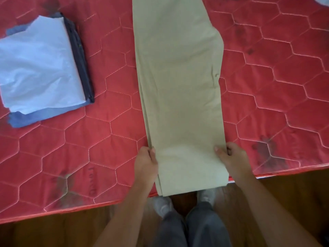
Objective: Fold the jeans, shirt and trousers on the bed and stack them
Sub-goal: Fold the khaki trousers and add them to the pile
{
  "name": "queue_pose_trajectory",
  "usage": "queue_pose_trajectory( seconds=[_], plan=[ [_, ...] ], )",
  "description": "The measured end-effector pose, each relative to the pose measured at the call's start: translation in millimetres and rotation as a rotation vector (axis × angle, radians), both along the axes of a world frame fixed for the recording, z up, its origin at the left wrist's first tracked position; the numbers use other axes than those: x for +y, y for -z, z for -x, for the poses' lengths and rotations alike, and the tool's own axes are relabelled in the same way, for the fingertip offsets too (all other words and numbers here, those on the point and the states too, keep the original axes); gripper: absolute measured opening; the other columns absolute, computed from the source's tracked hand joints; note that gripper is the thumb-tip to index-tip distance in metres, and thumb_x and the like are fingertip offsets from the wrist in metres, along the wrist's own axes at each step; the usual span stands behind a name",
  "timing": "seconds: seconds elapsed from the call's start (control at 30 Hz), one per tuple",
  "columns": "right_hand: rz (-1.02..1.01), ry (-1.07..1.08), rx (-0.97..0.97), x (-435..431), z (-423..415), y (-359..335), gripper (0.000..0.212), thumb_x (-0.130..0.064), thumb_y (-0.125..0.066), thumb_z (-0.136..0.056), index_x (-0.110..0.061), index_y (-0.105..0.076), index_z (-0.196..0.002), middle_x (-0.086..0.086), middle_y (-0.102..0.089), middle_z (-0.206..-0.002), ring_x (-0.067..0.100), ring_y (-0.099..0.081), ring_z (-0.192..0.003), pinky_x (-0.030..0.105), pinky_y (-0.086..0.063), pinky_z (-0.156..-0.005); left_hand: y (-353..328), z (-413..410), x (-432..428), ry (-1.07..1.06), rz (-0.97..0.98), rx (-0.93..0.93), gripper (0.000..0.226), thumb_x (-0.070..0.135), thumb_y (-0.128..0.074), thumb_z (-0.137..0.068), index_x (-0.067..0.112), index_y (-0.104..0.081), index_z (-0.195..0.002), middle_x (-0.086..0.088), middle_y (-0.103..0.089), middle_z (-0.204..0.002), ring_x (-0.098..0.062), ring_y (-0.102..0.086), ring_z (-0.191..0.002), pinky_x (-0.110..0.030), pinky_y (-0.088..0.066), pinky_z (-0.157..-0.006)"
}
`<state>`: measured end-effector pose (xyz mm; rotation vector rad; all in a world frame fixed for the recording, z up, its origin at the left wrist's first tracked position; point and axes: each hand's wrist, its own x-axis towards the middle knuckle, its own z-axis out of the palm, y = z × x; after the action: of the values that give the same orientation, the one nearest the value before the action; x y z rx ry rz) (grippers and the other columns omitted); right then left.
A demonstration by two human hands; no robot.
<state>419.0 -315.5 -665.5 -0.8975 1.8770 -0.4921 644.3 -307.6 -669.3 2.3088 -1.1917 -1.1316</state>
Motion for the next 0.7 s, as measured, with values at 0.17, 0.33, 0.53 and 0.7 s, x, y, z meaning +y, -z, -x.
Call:
queue_pose_trajectory(
  seconds=[0.17,0.33,0.53,0.7],
  plan=[
    [0.038,-0.029,-0.013,12.2,-3.8,2.8,0.013,-0.018,-0.064,-0.085,-0.009,-0.06,-0.076,0.007,-0.063,-0.071,0.02,-0.054,-0.063,0.027,-0.039,-0.053,6.7,-5.8,6.3,-0.082,0.018,0.017,0.019,0.014,-0.038,-0.098,0.007,-0.046,-0.083,0.001,-0.045,-0.064,-0.011,-0.039,-0.054,-0.016,-0.033,-0.045],
    [0.033,-0.032,-0.121,12.8,-8.7,7.3,0.006,-0.018,-0.064,-0.085,-0.018,-0.061,-0.08,0.004,-0.067,-0.08,0.019,-0.061,-0.073,0.029,-0.047,-0.064,15.8,-10.0,7.8,-0.034,0.045,-0.058,0.016,0.015,-0.036,-0.098,0.007,-0.042,-0.086,0.002,-0.043,-0.064,-0.007,-0.039,-0.055,-0.016,-0.032,-0.044],
    [0.014,-0.083,-0.221,45.1,-1.6,4.8,0.015,-0.013,-0.064,-0.085,-0.026,-0.058,-0.089,-0.015,-0.064,-0.087,0.0,-0.06,-0.081,0.012,-0.048,-0.064,15.9,-9.0,45.6,0.067,0.018,-0.002,0.024,0.034,-0.046,-0.094,0.011,-0.049,-0.09,0.002,-0.051,-0.064,-0.014,-0.047,-0.057,-0.032,-0.037,-0.054],
    [0.061,-0.146,-0.228,53.8,3.7,-0.4,0.019,-0.009,-0.061,-0.086,-0.028,-0.058,-0.088,-0.01,-0.066,-0.088,0.007,-0.064,-0.082,0.022,-0.052,-0.07,9.8,-5.8,78.1,-0.079,0.033,0.109,0.019,0.025,-0.048,-0.095,0.013,-0.053,-0.081,0.0,-0.051,-0.063,-0.013,-0.045,-0.058,-0.03,-0.036,-0.056]
  ],
)
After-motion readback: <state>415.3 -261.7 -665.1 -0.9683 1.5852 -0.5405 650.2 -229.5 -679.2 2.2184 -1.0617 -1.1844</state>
